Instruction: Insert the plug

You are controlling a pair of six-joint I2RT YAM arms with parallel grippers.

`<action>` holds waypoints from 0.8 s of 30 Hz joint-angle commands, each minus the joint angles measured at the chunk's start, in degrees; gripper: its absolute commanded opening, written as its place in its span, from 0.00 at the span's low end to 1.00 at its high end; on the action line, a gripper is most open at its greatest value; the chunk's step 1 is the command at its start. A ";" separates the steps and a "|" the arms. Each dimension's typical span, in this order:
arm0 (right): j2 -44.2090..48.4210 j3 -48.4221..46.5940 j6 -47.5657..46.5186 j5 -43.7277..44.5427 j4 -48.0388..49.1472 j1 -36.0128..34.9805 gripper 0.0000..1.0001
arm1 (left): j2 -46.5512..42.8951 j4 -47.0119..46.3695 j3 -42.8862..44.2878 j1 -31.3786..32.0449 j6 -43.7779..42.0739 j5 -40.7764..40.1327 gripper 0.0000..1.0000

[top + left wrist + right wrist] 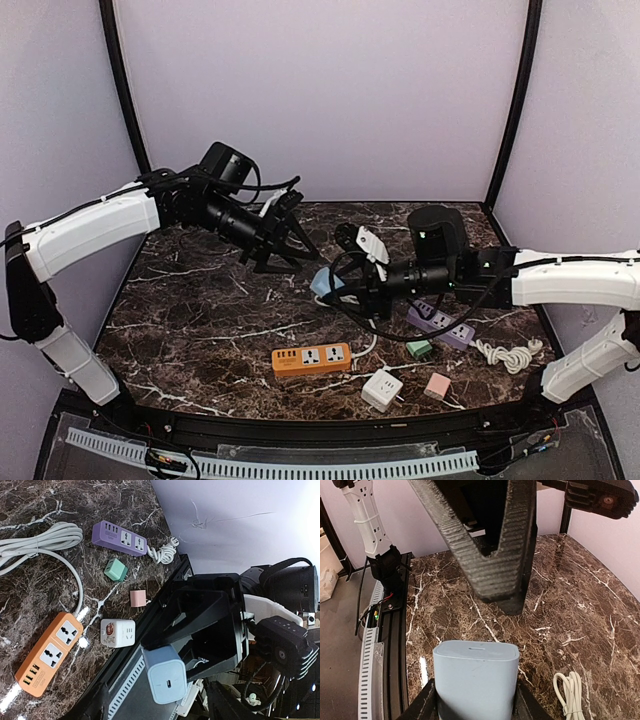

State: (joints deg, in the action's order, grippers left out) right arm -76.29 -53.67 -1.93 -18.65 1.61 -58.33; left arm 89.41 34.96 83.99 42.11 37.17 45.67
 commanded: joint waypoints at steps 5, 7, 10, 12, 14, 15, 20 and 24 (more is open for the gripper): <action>-1.44 -2.60 -2.26 0.01 -0.72 -0.97 0.00 | 1.42 3.94 2.45 2.23 -2.48 0.91 0.68; -1.63 -2.88 -2.36 0.31 -0.77 -1.02 0.00 | 1.51 4.23 2.49 2.52 -2.58 0.96 0.68; -1.95 -3.01 -2.46 0.98 -0.93 -1.12 0.00 | 1.96 4.76 2.72 3.04 -2.78 0.79 0.68; -2.13 -3.04 -2.54 1.36 -0.98 -1.12 0.00 | 2.30 5.03 2.82 3.37 -2.91 0.60 0.67; -2.25 -3.11 -2.63 1.81 -0.95 -1.22 0.00 | 2.61 5.41 2.92 3.73 -3.08 -0.21 0.66; -2.30 -3.13 -2.63 1.88 -0.99 -1.26 0.00 | 2.70 5.63 2.93 3.89 -3.07 -0.49 0.65; -2.56 -3.54 -2.56 2.51 -0.99 -1.35 0.00 | 3.49 6.18 2.98 4.39 -2.98 -2.12 0.62; -2.94 -3.87 -2.55 2.85 -1.08 -1.47 0.00 | 4.18 6.17 3.35 4.97 -3.02 -2.17 0.60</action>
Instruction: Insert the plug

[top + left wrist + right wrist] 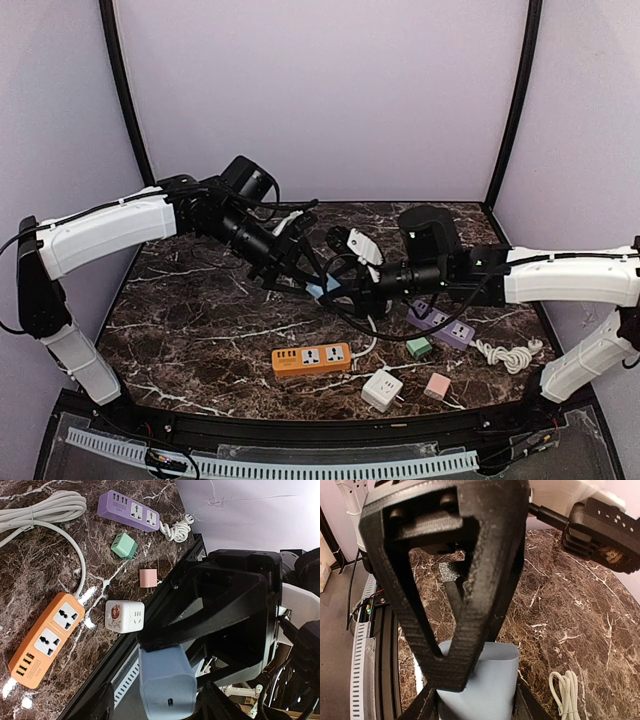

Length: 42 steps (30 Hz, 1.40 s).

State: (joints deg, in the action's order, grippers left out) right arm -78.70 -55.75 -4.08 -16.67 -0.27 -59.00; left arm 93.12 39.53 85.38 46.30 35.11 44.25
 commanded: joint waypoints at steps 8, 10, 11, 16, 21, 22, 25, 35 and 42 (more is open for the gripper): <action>-0.82 -1.93 -0.67 1.07 0.84 -1.31 0.00 | 0.63 0.87 2.42 1.15 -0.67 -1.72 0.55; -0.84 -1.82 -0.65 1.34 0.80 -1.46 0.00 | 0.58 0.48 2.30 1.16 -0.44 -1.72 0.52; -0.85 -1.77 -0.63 1.49 0.80 -1.53 0.00 | 0.55 0.40 2.19 1.16 -0.42 -1.67 0.51; -0.89 -1.66 -0.50 1.90 1.08 -1.72 0.00 | 0.41 0.37 1.92 1.15 -0.40 -1.28 0.45; -1.02 -1.69 -0.34 2.24 1.45 -1.84 0.00 | 0.29 0.34 1.65 1.11 -0.25 -0.56 0.27; -1.00 -1.73 -0.28 2.36 1.49 -1.90 0.00 | 0.25 0.34 1.59 1.15 -0.23 -0.32 0.22; -1.02 -1.70 0.13 2.71 1.68 -1.93 0.00 | -0.01 0.21 1.43 1.22 -0.23 -0.38 0.03; 0.30 -0.40 3.31 5.48 1.33 -2.32 0.58 | -3.86 -1.47 -1.86 1.24 -0.12 -2.22 0.01; 2.55 0.71 3.56 8.08 0.48 -2.52 0.99 | -5.34 0.24 -1.86 1.24 -1.92 -3.31 0.01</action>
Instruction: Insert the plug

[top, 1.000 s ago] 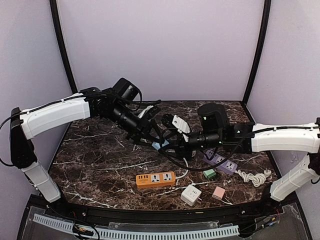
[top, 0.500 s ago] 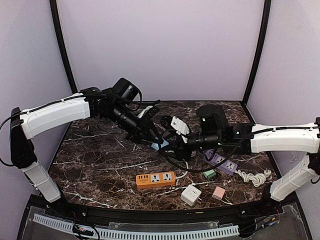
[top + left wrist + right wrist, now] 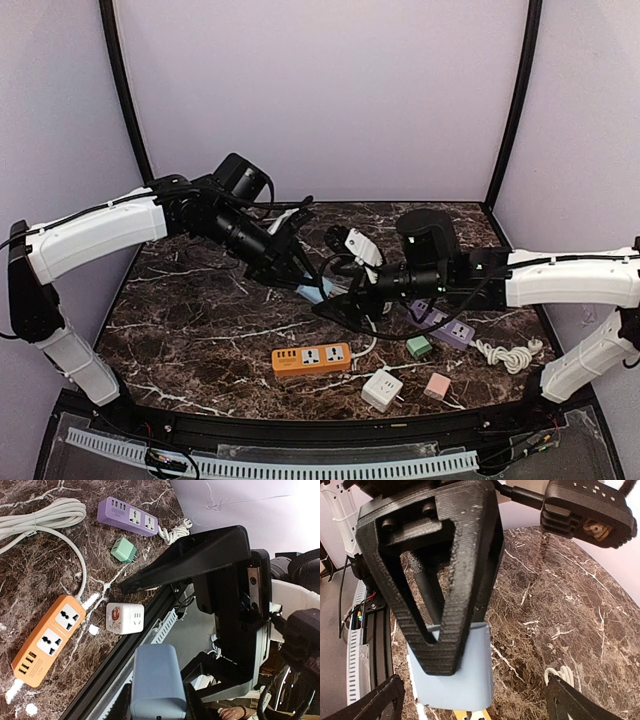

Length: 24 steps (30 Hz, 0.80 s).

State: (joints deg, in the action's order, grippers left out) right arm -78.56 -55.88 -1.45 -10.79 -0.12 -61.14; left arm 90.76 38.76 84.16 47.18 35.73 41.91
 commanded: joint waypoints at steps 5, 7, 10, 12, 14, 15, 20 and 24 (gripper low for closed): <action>5.09 2.37 1.10 4.53 -2.46 -0.33 0.99 | -3.42 4.30 0.32 0.37 -4.69 -3.08 0.01; 6.67 3.76 1.25 5.81 -2.72 -0.33 0.99 | -3.44 6.63 1.46 0.37 -6.03 -5.43 0.01; 9.42 5.92 1.45 8.30 -3.01 -0.32 0.99 | -4.10 9.67 2.82 0.37 -8.95 -10.06 0.01; 11.54 7.33 1.45 10.37 -3.27 -0.37 0.99 | -5.03 10.68 3.46 0.37 -10.77 -13.13 0.01; 13.15 8.43 1.45 13.40 -4.21 -0.34 0.99 | -5.49 12.89 4.98 0.37 -12.65 -16.71 0.01; 13.92 8.90 2.07 14.54 -4.82 -0.37 0.99 | -5.24 13.87 5.67 0.37 -14.09 -18.96 0.01; 17.74 10.60 3.26 18.47 -7.44 -0.27 0.99 | -2.92 20.58 10.77 0.37 -19.01 -23.51 0.01; 21.04 12.00 4.37 19.69 -8.40 -0.28 0.99 | -2.62 21.38 12.89 0.35 -22.52 -26.83 0.01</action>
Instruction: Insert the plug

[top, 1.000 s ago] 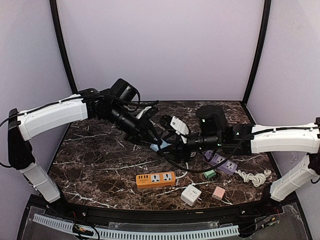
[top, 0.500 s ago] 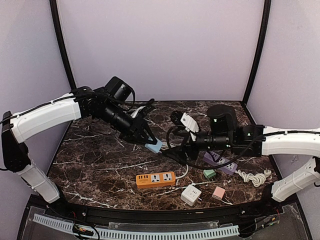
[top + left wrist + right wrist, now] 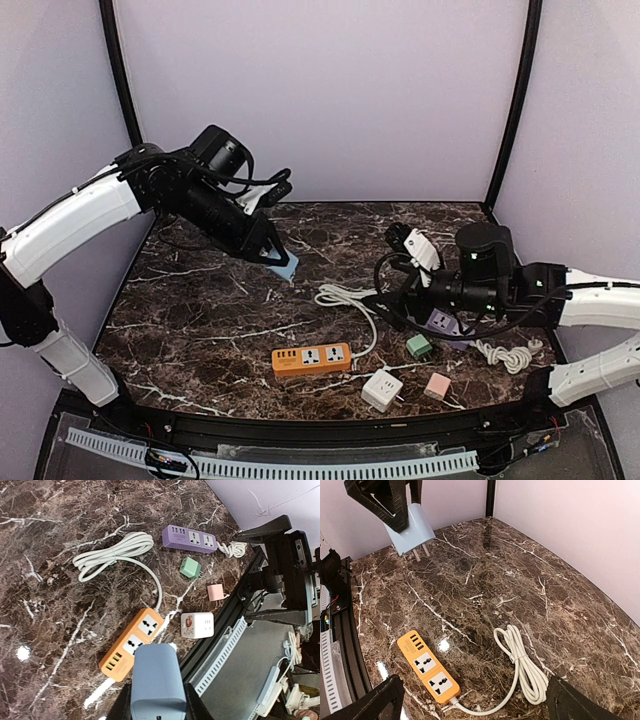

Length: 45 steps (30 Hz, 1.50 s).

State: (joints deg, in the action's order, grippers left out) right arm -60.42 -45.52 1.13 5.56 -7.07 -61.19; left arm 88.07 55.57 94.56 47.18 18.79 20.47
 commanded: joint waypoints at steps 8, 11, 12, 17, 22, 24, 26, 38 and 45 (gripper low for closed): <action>6.58 2.04 4.36 3.72 -6.12 -0.08 0.99 | 4.12 7.29 8.82 0.37 -10.89 -4.61 0.01; 6.92 2.01 5.85 3.04 -8.28 0.11 0.99 | 6.45 8.69 10.58 0.53 -11.57 -2.52 0.01; 6.92 1.97 6.28 3.05 -9.02 0.17 0.99 | 7.69 9.12 10.83 0.67 -12.39 -2.31 0.01; 7.27 1.78 8.73 4.57 -12.77 0.63 0.99 | 12.34 12.57 12.75 4.80 -17.81 -4.55 0.01; 8.77 2.08 10.63 8.82 -16.41 1.11 0.99 | 15.82 12.72 13.24 8.45 -22.60 -7.16 0.01; 9.64 2.18 11.23 9.81 -17.41 1.16 0.99 | 16.79 12.49 13.62 9.38 -24.14 -8.31 0.01; 10.67 2.36 11.84 10.29 -18.21 1.21 0.99 | 17.77 12.41 14.40 10.20 -25.60 -8.99 0.01; 13.74 -0.18 13.35 14.93 -22.63 1.80 0.99 | 25.67 11.72 19.01 14.53 -33.34 -12.29 0.01; 14.04 -3.55 14.19 15.71 -24.83 1.79 0.99 | 29.41 12.22 20.41 17.03 -34.30 -14.42 0.01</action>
State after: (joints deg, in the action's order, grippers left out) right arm -47.22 -46.33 14.15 19.68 -30.70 -59.83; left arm 117.01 66.35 113.38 62.83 -13.82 7.86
